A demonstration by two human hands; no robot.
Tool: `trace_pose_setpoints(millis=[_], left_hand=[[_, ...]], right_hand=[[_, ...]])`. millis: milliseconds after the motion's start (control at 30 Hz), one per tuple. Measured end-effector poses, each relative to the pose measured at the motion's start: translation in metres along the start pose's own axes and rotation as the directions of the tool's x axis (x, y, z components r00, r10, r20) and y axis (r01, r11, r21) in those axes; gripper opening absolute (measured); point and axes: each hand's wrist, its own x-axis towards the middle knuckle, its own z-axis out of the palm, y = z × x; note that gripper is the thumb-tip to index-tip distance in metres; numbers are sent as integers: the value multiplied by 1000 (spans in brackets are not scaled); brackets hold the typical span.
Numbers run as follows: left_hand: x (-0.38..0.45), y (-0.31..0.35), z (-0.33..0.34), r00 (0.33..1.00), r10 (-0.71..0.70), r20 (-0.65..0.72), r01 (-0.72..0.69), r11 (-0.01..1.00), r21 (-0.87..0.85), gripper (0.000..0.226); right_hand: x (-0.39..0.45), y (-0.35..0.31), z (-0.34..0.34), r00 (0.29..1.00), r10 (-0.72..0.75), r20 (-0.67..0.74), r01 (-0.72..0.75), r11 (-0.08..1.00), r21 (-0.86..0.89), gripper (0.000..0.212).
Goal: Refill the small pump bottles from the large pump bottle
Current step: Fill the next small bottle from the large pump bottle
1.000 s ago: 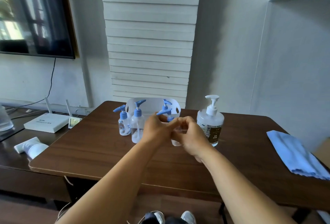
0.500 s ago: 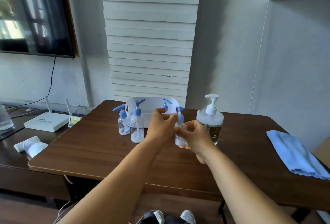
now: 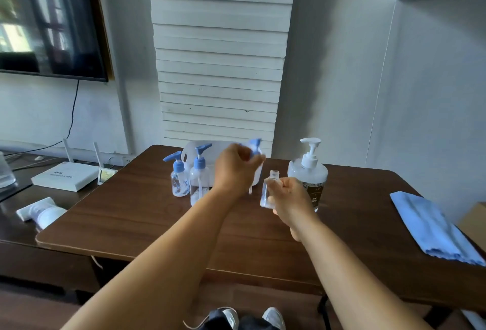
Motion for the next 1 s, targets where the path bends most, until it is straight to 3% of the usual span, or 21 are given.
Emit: trace_pose_setpoints(millis=[67, 200, 400, 500, 600, 700, 800, 833, 900, 1000], left_hand=[[-7, -17, 5, 991, -53, 121, 36, 989, 144, 25], [-19, -45, 16, 971, -160, 176, 88, 928, 362, 24], [-24, -50, 24, 959, -173, 223, 46, 875, 482, 25], [-20, -40, 21, 979, -67, 193, -8, 933, 360, 23], [-20, -25, 19, 944, 21, 328, -53, 995, 88, 30], [-19, -19, 21, 947, 54, 317, -40, 998, -51, 10], [-16, -14, 25, 968, 45, 247, -17, 993, -118, 10], [-15, -11, 27, 972, 37, 234, -5, 991, -136, 21], [-13, -3, 31, 980, 24, 198, 3, 991, -132, 38], [-6, 8, 39, 982, 66, 174, -58, 997, -51, 42]], right_hand=[[-1, 0, 0, 1000, -18, -13, 18, 999, 36, 30], [-2, -1, -1, 997, -63, -37, 64, 998, 14, 41], [-1, 4, -4, 998, -42, -47, 42, 999, -9, 34], [1, 3, -6, 997, -42, -70, 42, 999, 6, 31], [4, -2, -2, 994, -59, -91, 65, 996, 59, 25], [4, -11, 2, 989, -71, -132, 91, 984, 151, 20], [3, -22, -4, 973, -52, -226, 87, 984, 152, 40], [6, -26, -9, 955, -50, -293, 93, 987, 134, 42], [12, -34, -21, 904, -67, -423, 126, 986, 113, 37], [26, -46, -42, 862, -60, -503, 138, 983, 119, 25]])
